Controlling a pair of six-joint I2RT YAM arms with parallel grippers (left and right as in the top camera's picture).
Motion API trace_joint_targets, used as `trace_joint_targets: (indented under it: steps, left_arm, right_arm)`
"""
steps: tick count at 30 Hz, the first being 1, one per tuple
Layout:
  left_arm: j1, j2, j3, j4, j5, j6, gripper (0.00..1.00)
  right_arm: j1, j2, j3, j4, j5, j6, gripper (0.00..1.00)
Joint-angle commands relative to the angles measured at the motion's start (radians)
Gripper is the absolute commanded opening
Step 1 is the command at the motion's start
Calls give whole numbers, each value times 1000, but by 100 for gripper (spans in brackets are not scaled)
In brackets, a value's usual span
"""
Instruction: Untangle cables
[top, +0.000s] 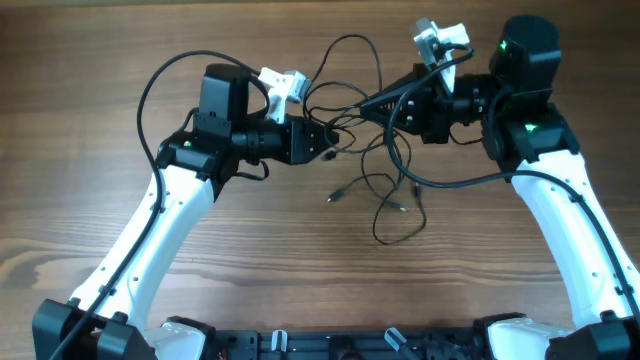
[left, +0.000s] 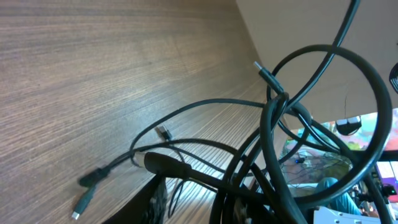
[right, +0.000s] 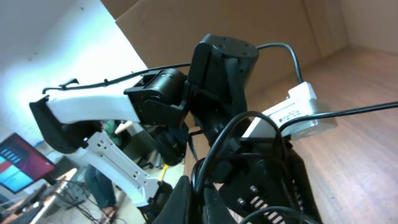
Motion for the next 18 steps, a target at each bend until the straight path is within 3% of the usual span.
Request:
trace_joint_targets:
  steps: [1,6,10,15,18]
  left_arm:
    - [-5,6,10,11,8,-28,35]
    - [-5,6,10,2,143,-49,35]
    - [-5,6,10,1,142,-277,36]
    - [-6,6,10,0,143,-680,37]
    - [-6,6,10,1,151,-809,37]
  right_arm:
    - [2,-21,16,-29,73,37,4]
    - [2,-21,16,-254,495,26,4]
    - [2,-21,16,-234,508,35,4]
    - [2,-21,16,-247,526,61,4]
    - [2,-21,16,-253,526,62,4]
